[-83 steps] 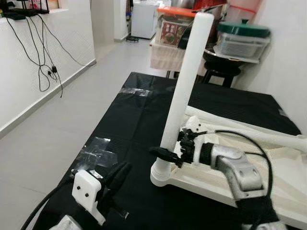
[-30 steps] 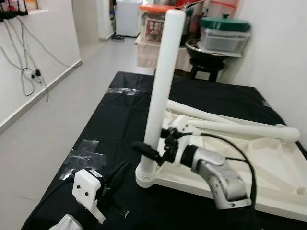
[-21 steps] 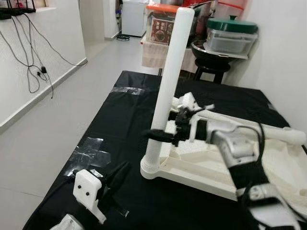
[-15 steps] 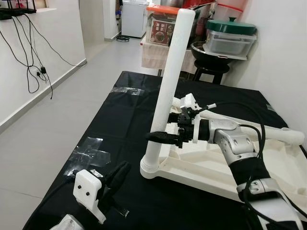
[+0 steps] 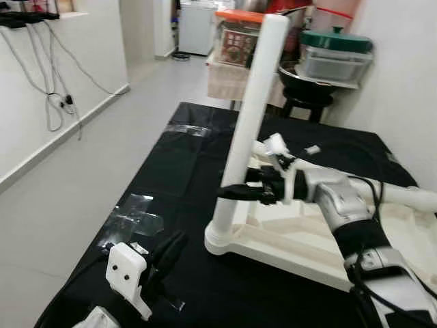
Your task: Building children table
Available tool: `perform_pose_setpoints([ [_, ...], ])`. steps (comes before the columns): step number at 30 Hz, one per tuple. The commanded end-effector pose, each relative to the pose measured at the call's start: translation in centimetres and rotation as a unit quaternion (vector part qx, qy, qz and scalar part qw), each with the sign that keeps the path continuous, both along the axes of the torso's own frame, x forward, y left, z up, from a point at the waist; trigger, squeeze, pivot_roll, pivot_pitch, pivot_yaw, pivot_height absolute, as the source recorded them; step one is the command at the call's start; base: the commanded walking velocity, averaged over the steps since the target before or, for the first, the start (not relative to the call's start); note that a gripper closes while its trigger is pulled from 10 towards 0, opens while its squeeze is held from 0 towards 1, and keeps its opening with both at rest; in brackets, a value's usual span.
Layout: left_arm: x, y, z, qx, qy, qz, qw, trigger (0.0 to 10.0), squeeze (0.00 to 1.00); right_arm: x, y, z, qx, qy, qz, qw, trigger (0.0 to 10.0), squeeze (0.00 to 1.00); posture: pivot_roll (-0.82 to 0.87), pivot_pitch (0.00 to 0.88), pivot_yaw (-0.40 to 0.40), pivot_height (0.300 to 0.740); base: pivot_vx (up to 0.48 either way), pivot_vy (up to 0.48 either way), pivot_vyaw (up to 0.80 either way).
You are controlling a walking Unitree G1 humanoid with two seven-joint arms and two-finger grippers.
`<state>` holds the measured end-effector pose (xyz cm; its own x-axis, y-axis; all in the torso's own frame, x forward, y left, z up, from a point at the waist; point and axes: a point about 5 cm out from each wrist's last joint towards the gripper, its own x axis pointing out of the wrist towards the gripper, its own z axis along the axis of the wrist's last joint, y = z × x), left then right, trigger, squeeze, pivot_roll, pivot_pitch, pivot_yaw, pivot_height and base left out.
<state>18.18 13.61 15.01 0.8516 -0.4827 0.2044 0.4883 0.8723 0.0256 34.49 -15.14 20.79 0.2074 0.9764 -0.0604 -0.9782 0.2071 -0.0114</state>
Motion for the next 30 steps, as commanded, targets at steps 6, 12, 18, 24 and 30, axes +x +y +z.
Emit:
perform_pose_setpoints([
  [6,-0.3,0.3,-0.1,-0.001,0.007,-0.002,1.000,10.0,0.00,-1.1,-0.3,-3.8,0.032,0.031,-0.271,0.961,0.0,0.00,0.00,0.022,-0.124,0.740,0.000,0.000,0.00],
  [12,-0.3,0.6,0.0,-0.001,0.008,-0.001,1.000,10.0,0.00,-7.6,8.9,-8.7,0.023,0.117,-0.303,0.946,0.0,0.00,0.00,0.027,-0.108,0.740,0.000,0.000,0.00],
  [18,-0.2,0.5,0.0,0.000,0.006,-0.003,1.000,10.0,0.00,-6.9,8.5,-8.4,0.022,0.134,-0.284,0.949,0.6,0.00,0.01,0.023,-0.126,0.740,0.000,0.000,0.00],
  [24,0.1,0.4,0.0,-0.003,0.003,0.004,1.000,10.0,0.00,-7.6,8.8,-6.9,0.050,0.136,-0.253,0.956,10.0,1.00,0.00,0.009,-0.130,0.740,0.000,0.000,0.00],
  [30,0.4,0.2,0.0,-0.002,0.001,0.000,1.000,10.0,0.00,-5.8,7.1,-3.6,0.036,0.058,-0.134,0.989,10.0,1.00,0.01,0.000,-0.135,0.740,0.000,0.000,0.00],
])
